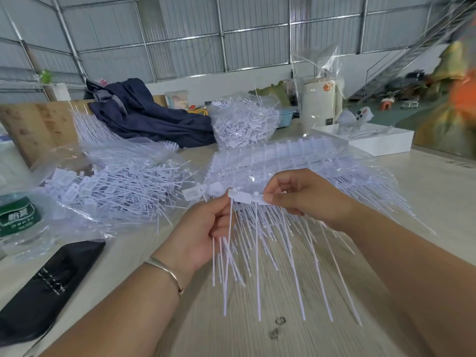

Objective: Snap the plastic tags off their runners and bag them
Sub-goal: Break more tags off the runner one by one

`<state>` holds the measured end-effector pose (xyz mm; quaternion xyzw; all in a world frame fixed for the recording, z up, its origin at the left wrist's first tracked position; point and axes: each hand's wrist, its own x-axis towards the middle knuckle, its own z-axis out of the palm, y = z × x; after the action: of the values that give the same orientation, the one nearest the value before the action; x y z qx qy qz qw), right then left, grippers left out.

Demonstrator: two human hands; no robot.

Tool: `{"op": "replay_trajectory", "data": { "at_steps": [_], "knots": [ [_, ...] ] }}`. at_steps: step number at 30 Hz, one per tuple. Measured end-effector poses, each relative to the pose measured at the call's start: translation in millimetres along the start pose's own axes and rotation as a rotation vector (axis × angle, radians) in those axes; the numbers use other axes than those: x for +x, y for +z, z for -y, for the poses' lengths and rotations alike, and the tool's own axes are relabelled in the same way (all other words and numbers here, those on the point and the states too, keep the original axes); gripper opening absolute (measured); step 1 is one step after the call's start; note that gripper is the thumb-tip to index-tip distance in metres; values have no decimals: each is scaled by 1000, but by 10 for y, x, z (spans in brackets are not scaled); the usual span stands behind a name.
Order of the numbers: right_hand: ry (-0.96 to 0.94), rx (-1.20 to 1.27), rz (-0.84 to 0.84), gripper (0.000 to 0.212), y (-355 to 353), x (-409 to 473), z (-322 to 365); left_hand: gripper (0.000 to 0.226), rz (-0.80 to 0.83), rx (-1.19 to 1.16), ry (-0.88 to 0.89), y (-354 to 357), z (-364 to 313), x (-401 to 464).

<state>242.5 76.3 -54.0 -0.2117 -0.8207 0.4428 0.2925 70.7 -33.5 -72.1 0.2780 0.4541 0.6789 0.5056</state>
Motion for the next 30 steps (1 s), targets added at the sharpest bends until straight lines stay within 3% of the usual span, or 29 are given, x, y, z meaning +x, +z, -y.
{"op": "replay_trajectory", "data": {
  "at_steps": [2, 7, 11, 15, 30],
  "knots": [
    [2, 17, 13, 7, -4, -7, -5, 19, 11, 11, -3, 11, -20, -10],
    [5, 42, 9, 7, -18, -5, -27, 31, 33, 34, -10, 4, -11, -35],
    [-22, 83, 7, 7, -49, -1, -43, 11, -1, 92, -65, 22, 14, -26],
    [-34, 84, -16, 8, -90, 21, -62, 16, -42, 73, -76, 25, 8, -10],
    [-23, 198, -60, 2, -162, 33, -85, 23, 93, 64, -177, 7, -18, -45]
  ]
}}
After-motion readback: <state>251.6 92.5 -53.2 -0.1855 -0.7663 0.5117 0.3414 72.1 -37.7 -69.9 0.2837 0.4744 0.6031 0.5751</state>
